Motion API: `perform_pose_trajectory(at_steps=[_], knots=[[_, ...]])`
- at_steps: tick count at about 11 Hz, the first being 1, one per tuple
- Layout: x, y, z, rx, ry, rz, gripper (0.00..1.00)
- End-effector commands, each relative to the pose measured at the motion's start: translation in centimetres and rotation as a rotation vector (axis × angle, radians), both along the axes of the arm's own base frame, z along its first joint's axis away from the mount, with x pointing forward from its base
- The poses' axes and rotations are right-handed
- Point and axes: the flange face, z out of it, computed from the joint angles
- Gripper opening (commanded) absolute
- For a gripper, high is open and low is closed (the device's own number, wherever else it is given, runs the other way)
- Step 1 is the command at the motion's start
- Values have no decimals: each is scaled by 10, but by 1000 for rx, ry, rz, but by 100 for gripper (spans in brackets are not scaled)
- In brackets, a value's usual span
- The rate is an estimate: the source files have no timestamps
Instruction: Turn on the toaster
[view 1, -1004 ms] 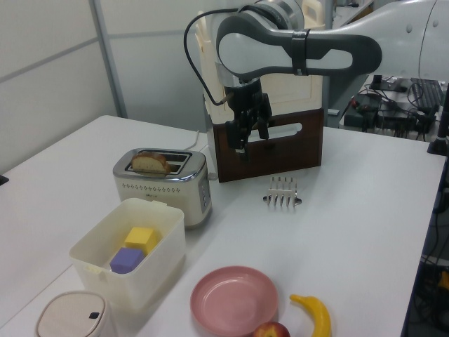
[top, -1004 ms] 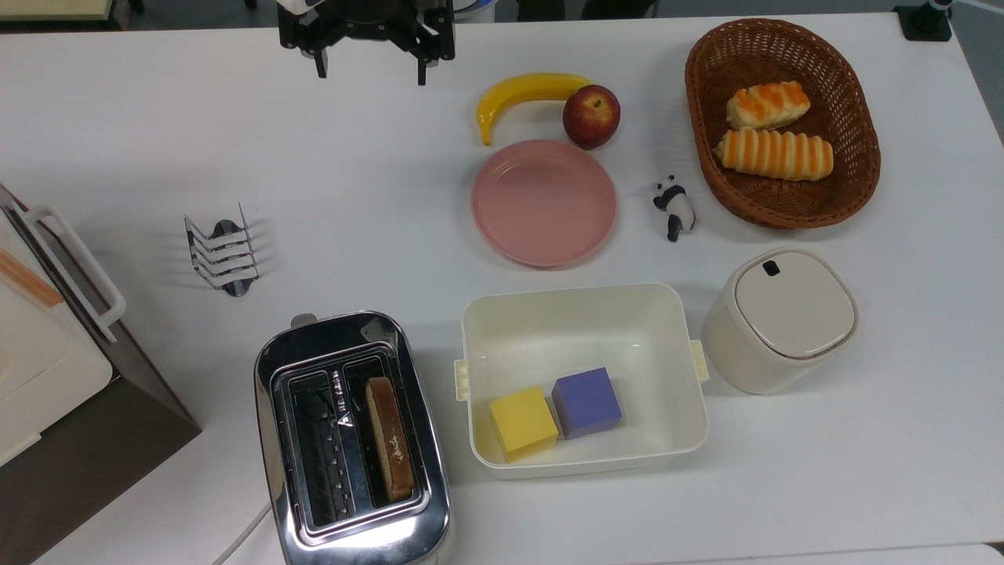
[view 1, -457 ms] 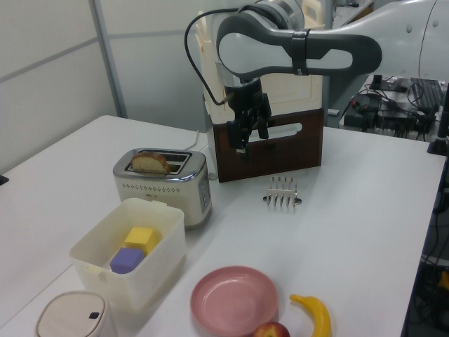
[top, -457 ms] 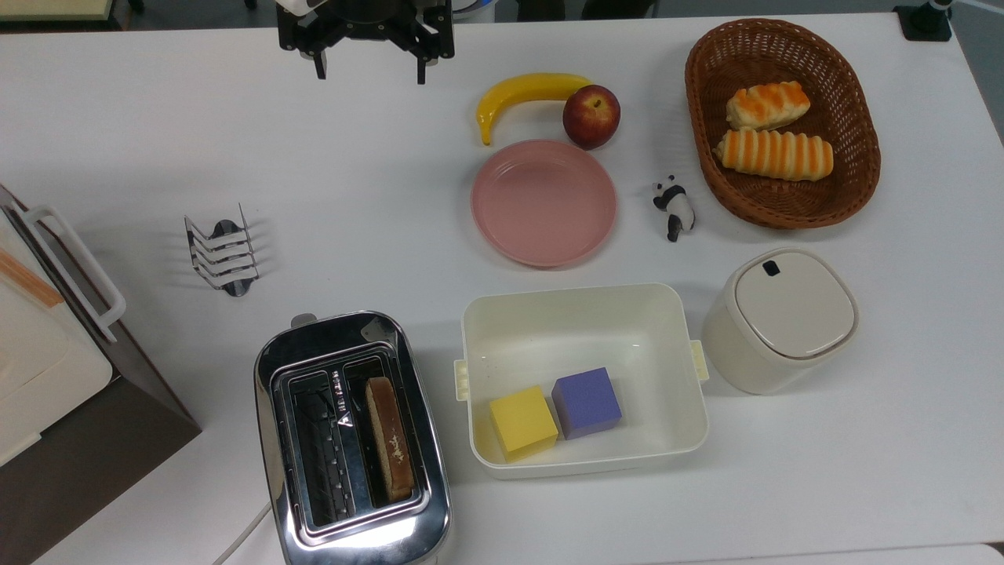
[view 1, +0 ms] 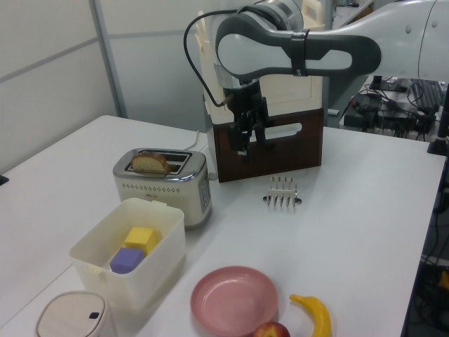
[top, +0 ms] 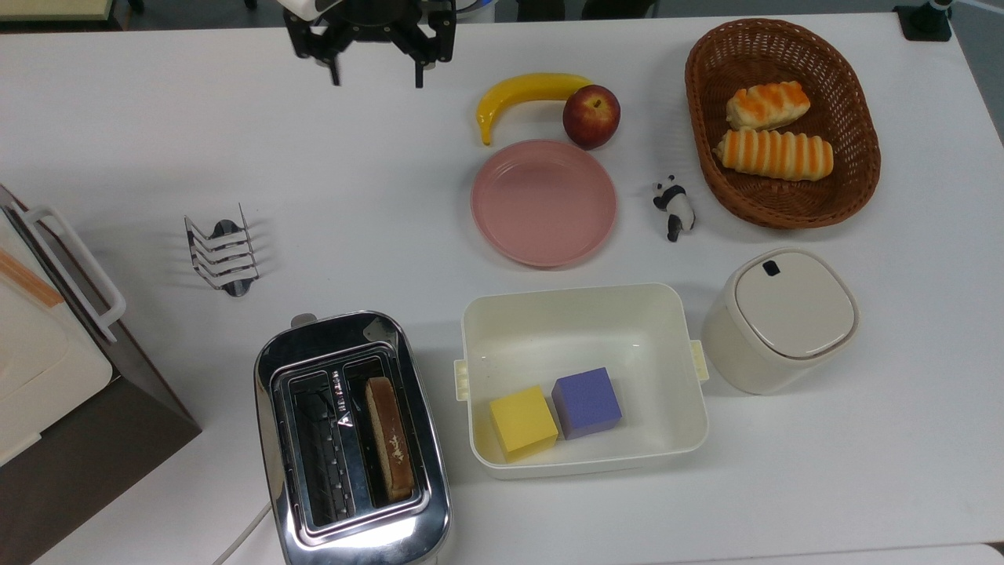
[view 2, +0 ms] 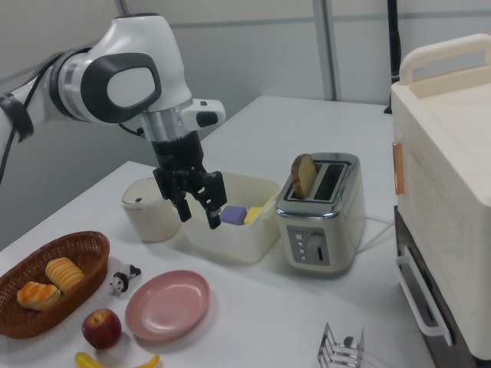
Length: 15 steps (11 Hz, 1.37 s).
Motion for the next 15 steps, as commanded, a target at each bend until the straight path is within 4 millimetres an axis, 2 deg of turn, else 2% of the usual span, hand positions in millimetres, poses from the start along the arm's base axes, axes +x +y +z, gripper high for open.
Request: perform_pose_trajectory(at_steps=[1,6,8,10,12,13,15], knots=[[-4,1,0,78,-7,37,0],[1,0,-1,79,-33,69,0],[19,-18,-6,67,-122,51,0],[42,-36,-23,37,-193,69,0],[60,-67,-47,22,-237,43,0],[65,-84,-49,12,-282,23,0],[81,-96,-69,-8,-331,17,0]])
